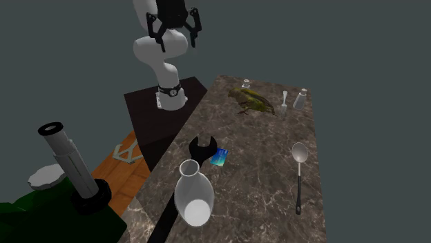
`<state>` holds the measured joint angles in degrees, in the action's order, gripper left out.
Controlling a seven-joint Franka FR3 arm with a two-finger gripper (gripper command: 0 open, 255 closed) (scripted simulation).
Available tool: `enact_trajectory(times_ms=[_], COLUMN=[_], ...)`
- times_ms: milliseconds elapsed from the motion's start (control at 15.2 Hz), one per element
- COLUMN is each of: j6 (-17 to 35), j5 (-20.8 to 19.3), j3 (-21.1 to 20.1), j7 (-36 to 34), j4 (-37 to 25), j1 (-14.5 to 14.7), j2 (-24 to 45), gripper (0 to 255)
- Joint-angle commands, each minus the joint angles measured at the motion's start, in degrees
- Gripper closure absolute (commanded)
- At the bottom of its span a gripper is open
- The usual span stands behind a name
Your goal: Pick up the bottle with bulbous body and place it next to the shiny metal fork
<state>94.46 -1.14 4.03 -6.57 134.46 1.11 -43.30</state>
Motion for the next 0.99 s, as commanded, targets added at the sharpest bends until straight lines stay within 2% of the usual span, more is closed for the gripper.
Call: enact_trajectory(times_ms=[0,462,924], j6=[0.0,10.39,18.07], j5=[0.0,-1.06,-0.26], j3=[0.0,3.11,5.89], j7=[0.0,3.74,7.75], j4=[0.0,-4.07,-11.9], j1=[0.0,-0.08,0.07], j2=[0.0,13.47,28.05], gripper=[0,0,0])
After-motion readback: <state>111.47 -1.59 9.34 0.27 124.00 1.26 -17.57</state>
